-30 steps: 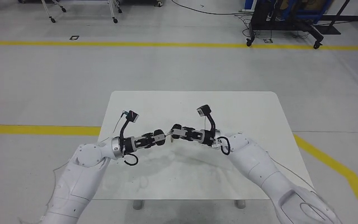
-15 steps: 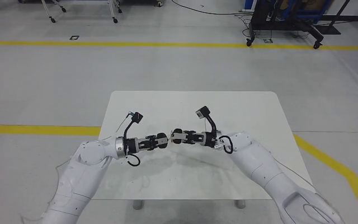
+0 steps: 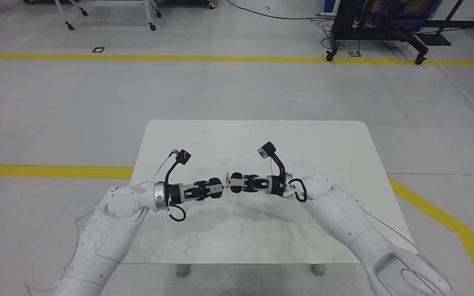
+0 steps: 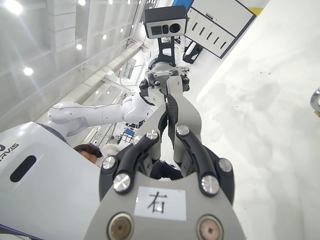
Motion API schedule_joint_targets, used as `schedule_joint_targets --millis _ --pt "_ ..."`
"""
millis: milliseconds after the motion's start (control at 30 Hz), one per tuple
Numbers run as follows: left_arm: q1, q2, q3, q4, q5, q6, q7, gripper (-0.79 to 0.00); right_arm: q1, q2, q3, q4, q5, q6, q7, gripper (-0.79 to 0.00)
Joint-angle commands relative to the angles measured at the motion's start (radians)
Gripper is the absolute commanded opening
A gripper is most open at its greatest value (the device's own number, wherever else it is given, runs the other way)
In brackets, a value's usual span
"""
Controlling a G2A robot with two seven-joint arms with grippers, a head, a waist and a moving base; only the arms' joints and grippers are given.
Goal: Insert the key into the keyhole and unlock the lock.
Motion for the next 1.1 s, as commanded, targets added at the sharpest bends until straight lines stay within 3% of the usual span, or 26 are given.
schedule_joint_targets --millis 0,167,200,233,433,633,833,1067 --pt "0.000 0.001 0.000 -0.001 0.000 -0.002 0.002 -0.785 -0.002 0.000 0.000 -0.001 0.000 0.000 0.000 -0.785" --pt "-0.002 0.003 0.002 -0.002 -0.006 0.002 0.012 -0.785 -0.009 0.003 0.004 -0.014 -0.011 -0.004 -0.004 -0.785" --pt "-0.003 0.003 0.003 -0.002 -0.004 0.005 0.020 -0.265 -0.012 0.004 0.005 -0.019 -0.014 -0.004 -0.004 -0.785" --pt "-0.004 0.003 0.006 -0.004 0.004 0.008 0.025 0.000 -0.014 0.006 0.006 -0.023 -0.017 -0.004 -0.003 -0.785" --pt "-0.008 0.004 0.006 -0.008 0.021 0.020 0.066 0.000 -0.038 0.025 0.039 -0.050 -0.034 -0.030 -0.030 -0.785" --pt "0.014 0.018 -0.050 -0.037 0.043 0.045 0.101 0.000 -0.104 0.071 0.146 -0.086 -0.077 -0.115 -0.115 -0.785" --pt "0.078 0.035 -0.064 -0.165 0.461 0.090 0.259 0.000 -0.205 0.119 0.287 -0.156 -0.152 -0.187 -0.208 -0.785" --pt "0.102 0.028 0.034 -0.241 0.814 0.196 0.365 0.000 -0.254 0.134 0.341 -0.207 -0.188 -0.196 -0.256 -0.785"
